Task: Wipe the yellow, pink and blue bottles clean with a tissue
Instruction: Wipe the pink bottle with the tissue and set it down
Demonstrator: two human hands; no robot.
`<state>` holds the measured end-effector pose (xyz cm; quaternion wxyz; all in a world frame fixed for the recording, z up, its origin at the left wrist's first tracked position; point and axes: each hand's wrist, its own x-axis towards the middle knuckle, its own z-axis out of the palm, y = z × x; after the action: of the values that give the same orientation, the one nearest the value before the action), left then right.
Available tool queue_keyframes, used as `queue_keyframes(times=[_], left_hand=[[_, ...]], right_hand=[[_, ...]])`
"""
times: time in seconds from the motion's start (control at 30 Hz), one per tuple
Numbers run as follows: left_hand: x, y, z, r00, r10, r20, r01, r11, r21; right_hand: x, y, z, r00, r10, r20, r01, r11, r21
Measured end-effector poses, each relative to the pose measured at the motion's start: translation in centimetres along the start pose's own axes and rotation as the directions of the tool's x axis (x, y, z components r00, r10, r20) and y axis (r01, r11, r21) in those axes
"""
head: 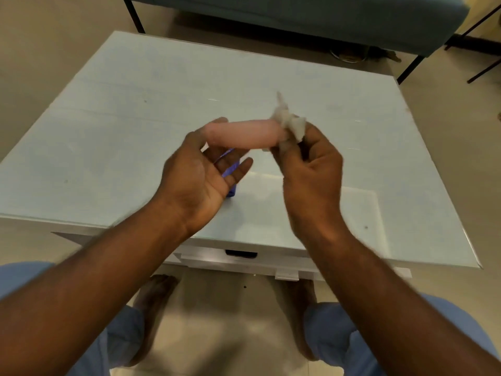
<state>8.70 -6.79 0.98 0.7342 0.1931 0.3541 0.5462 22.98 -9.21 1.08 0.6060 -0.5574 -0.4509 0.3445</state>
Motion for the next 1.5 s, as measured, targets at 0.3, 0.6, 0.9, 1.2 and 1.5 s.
queue_keyframes(times=[0.3, 0.6, 0.9, 1.2, 1.5], left_hand=[[-0.2, -0.1, 0.7, 0.963, 0.102, 0.248, -0.194, 0.903, 0.383], [-0.2, -0.5, -0.5, 0.919, 0.156, 0.363, -0.331, 0.806, 0.49], [-0.9, -0.5, 0.4, 0.845, 0.223, 0.487, -0.529, 0.484, 0.697], [-0.1, -0.4, -0.5, 0.904, 0.298, 0.307, -0.424, 0.524, 0.739], [0.3, 0.4, -0.7, 0.905, 0.322, 0.277, -0.396, 0.407, 0.823]], right_hand=[[1.1, 0.2, -1.7, 0.994, 0.108, -0.034, -0.109, 0.994, -0.03], [0.6, 0.6, -2.1, 0.989, 0.136, -0.057, -0.14, 0.988, -0.064], [0.1, 0.5, -1.7, 0.983, 0.179, -0.033, -0.181, 0.98, -0.077], [-1.7, 0.3, -0.4, 0.993, 0.039, 0.112, -0.008, 0.965, -0.261], [-2.2, 0.3, -0.2, 0.96, 0.026, 0.278, 0.073, 0.937, -0.341]])
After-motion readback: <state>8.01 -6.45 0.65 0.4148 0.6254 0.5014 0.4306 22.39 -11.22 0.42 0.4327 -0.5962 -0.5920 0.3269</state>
